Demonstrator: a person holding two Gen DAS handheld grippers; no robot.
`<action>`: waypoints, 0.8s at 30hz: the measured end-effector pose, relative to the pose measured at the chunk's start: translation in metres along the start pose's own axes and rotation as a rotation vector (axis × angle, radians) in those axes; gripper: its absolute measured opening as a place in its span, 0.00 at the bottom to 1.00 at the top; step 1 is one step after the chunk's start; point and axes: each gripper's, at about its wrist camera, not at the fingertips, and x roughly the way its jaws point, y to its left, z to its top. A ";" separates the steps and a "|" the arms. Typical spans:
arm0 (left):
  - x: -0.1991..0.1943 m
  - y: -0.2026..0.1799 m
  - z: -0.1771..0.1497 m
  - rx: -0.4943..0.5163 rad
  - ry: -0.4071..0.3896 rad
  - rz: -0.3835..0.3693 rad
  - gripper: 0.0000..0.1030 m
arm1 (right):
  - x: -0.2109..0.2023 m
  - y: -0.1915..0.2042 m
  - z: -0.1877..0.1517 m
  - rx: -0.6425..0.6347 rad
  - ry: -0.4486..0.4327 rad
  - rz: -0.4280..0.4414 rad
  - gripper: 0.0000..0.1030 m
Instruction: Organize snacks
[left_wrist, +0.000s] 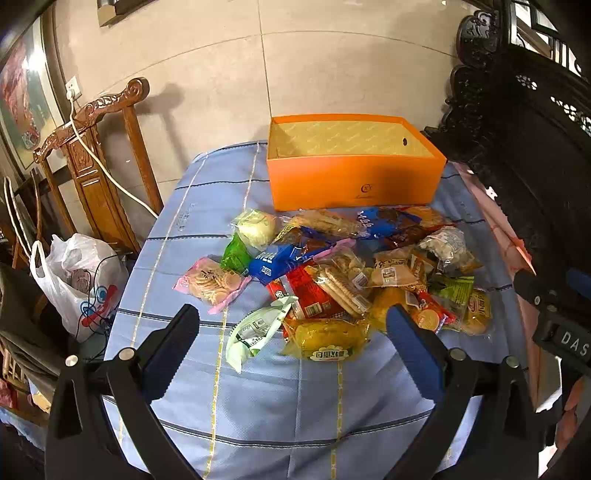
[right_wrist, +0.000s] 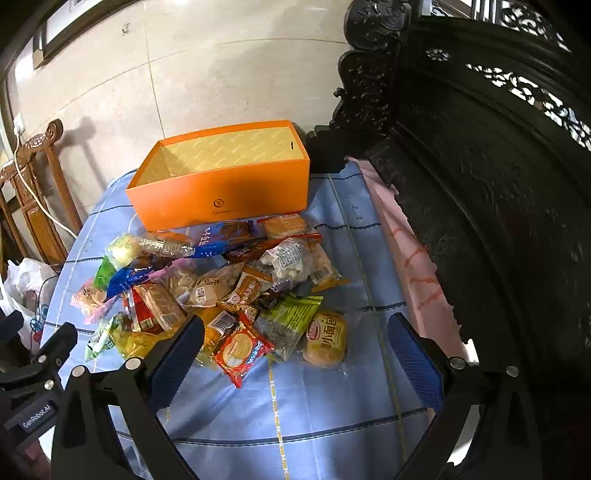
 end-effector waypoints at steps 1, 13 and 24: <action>0.000 -0.001 0.000 0.004 0.000 -0.002 0.96 | 0.000 -0.001 0.000 0.002 -0.002 -0.003 0.97; 0.003 -0.012 -0.001 0.039 0.014 -0.020 0.96 | 0.004 -0.002 -0.002 -0.003 0.005 -0.006 0.97; 0.003 -0.008 0.000 0.004 0.010 -0.056 0.96 | 0.005 -0.002 -0.003 -0.006 0.009 -0.010 0.97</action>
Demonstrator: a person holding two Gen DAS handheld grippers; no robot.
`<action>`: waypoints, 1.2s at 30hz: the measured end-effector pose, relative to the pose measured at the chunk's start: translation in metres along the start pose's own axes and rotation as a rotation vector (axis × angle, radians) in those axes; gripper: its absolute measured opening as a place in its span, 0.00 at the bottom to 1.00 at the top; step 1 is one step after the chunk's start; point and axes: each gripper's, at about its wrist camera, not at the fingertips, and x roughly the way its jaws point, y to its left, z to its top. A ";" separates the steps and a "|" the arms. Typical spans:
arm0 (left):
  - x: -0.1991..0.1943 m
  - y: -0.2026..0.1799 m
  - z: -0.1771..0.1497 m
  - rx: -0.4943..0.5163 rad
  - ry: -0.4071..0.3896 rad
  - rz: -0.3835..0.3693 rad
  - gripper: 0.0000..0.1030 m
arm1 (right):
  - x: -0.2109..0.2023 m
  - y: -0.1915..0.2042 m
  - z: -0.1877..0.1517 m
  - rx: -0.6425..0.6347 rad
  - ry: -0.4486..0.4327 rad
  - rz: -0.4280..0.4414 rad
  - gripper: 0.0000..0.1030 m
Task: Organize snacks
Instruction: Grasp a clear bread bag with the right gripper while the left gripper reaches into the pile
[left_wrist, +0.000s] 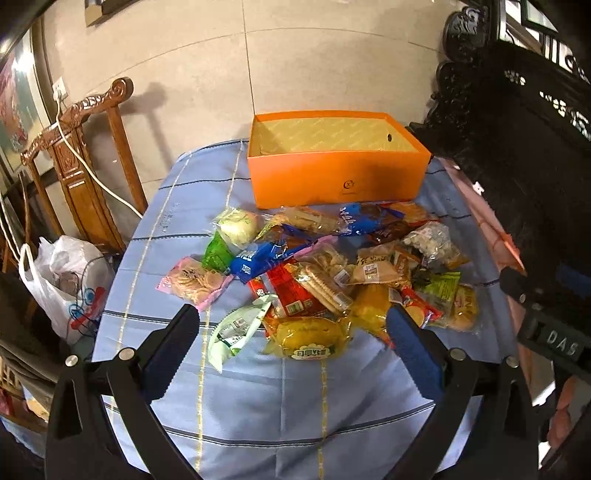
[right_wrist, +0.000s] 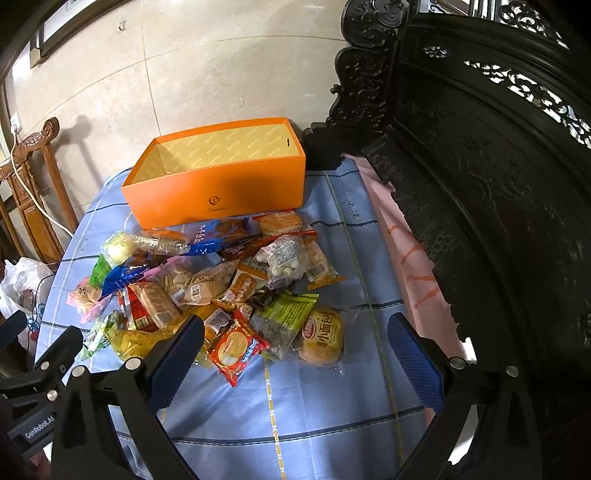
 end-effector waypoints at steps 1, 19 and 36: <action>0.001 0.002 0.000 -0.009 0.001 0.001 0.96 | 0.001 0.000 0.000 -0.003 0.002 0.001 0.97; 0.034 0.004 0.008 -0.024 0.057 0.001 0.96 | 0.029 0.005 0.006 -0.007 0.042 0.097 0.97; 0.171 0.007 0.074 0.034 0.019 -0.116 0.96 | 0.184 0.001 0.062 0.032 0.031 0.141 0.97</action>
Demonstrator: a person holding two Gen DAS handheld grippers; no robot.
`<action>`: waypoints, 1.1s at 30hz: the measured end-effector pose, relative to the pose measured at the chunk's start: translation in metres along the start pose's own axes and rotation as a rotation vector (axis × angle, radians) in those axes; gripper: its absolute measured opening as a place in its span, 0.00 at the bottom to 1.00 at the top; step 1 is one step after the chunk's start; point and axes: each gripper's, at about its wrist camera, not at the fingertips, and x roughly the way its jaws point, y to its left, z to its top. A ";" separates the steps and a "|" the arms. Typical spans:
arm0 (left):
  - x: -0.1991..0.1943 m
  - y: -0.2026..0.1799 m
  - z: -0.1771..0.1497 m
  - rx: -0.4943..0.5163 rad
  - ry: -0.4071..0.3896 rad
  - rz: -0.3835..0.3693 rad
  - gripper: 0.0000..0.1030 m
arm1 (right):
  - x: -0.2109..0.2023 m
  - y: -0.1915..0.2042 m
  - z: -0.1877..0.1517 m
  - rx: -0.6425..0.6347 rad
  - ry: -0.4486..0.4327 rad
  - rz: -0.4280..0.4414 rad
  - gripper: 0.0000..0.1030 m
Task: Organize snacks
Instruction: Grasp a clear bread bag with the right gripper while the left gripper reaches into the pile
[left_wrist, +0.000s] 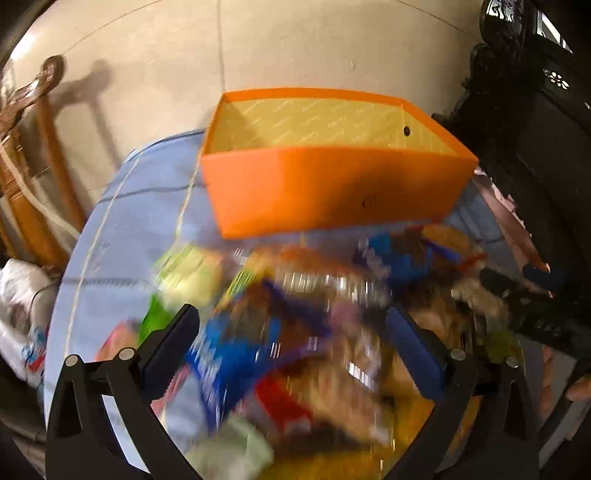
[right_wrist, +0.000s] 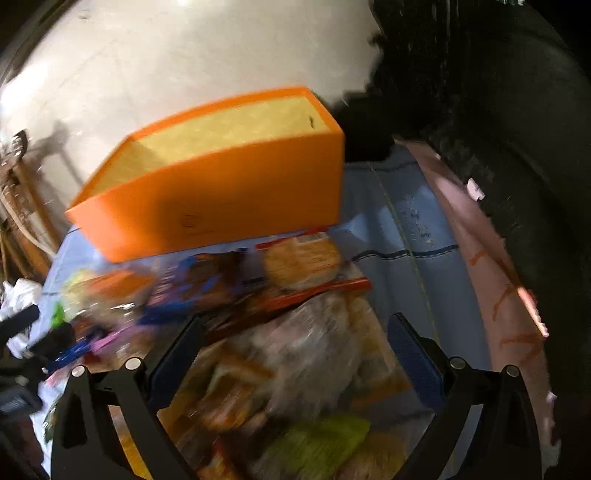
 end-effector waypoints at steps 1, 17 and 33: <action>0.006 -0.001 0.003 0.012 -0.003 -0.014 0.96 | 0.009 -0.003 -0.002 0.006 0.015 -0.012 0.97; 0.064 -0.021 0.015 0.159 0.158 -0.053 0.62 | -0.019 -0.018 -0.022 0.061 -0.045 -0.052 0.37; -0.035 0.006 0.035 0.067 -0.028 -0.163 0.14 | -0.127 -0.001 0.009 -0.022 -0.314 -0.015 0.37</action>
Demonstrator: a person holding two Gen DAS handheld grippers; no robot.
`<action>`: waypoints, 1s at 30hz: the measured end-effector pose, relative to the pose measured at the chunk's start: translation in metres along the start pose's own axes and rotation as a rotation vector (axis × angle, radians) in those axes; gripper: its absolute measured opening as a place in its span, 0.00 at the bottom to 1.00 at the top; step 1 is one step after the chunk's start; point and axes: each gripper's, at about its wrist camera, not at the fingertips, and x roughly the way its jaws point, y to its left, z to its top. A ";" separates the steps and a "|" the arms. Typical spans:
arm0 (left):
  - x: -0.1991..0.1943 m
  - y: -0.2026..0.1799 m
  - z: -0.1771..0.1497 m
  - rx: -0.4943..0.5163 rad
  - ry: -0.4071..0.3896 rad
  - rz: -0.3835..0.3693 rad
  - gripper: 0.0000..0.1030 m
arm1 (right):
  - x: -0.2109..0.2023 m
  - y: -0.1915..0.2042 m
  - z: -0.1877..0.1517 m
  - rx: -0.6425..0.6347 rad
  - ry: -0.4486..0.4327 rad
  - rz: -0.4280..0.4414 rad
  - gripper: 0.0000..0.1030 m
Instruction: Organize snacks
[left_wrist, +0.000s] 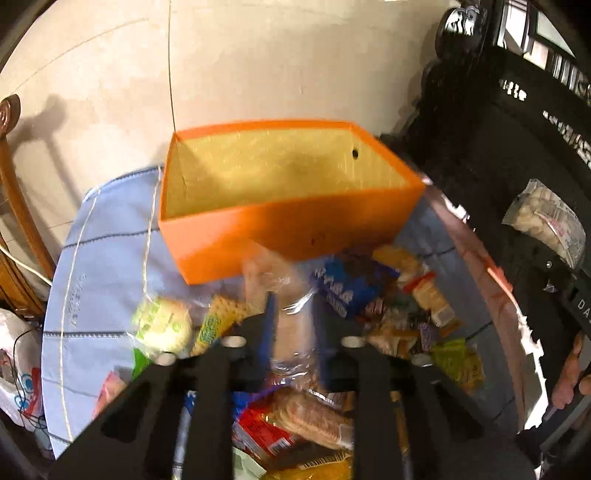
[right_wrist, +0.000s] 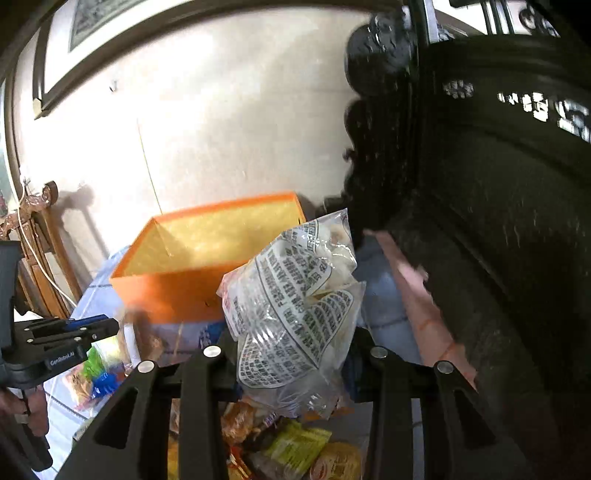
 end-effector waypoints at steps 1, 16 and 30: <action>-0.001 0.000 0.001 -0.007 -0.001 0.005 0.14 | 0.000 0.000 0.003 0.009 -0.003 0.013 0.37; 0.073 -0.001 0.007 0.120 0.009 0.187 0.95 | 0.016 -0.003 0.001 0.063 0.048 0.041 0.37; 0.181 -0.053 -0.003 0.302 0.254 0.305 0.77 | 0.023 -0.018 -0.006 0.118 0.079 0.035 0.37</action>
